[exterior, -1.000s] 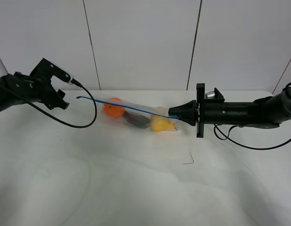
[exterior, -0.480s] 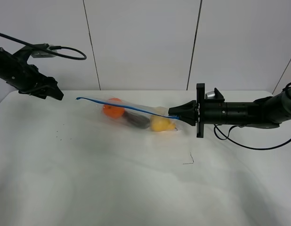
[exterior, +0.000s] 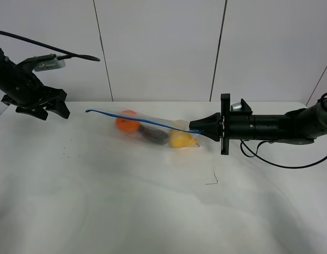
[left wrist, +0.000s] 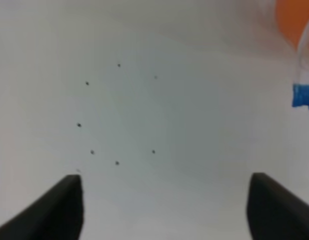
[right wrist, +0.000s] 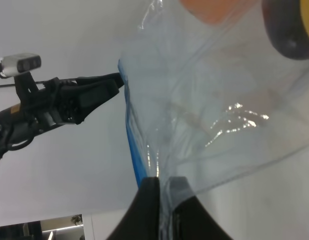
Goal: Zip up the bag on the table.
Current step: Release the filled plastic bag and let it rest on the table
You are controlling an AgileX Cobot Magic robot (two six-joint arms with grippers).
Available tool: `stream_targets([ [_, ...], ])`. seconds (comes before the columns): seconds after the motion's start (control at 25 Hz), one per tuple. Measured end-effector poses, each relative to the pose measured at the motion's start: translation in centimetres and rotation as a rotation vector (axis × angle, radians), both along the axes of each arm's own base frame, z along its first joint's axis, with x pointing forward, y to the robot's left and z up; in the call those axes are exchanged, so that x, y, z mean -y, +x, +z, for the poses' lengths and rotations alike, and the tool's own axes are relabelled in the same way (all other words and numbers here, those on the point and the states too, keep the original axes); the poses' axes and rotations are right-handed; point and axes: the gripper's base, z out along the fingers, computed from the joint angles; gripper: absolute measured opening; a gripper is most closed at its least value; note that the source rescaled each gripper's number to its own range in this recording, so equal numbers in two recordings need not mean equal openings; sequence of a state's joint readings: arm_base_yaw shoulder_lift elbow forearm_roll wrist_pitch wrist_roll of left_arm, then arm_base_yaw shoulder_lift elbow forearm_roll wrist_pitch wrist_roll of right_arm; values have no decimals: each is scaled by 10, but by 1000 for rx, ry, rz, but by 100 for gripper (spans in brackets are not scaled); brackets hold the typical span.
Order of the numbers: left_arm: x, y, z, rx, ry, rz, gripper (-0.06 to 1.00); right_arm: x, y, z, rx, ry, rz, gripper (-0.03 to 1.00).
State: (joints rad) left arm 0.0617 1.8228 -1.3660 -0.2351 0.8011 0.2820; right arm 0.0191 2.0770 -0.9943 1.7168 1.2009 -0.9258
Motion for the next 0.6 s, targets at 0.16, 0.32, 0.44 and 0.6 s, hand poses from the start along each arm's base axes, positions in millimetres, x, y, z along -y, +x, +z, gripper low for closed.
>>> stream_targets([
  [0.16, 6, -4, -2, -52, -16, 22, 98, 0, 0, 0, 0, 0, 0, 0],
  [0.32, 8, -11, -4, -147, -9, 84, 99, 0, 0, 0, 0, 0, 0, 0],
  [0.44, 1, -19, -7, -237, 84, 135, 99, 0, -1, 0, 0, -5, 7, 0],
  [0.6, -4, -27, -6, -316, 139, 157, 99, 0, -2, -1, 0, -16, 25, 0],
])
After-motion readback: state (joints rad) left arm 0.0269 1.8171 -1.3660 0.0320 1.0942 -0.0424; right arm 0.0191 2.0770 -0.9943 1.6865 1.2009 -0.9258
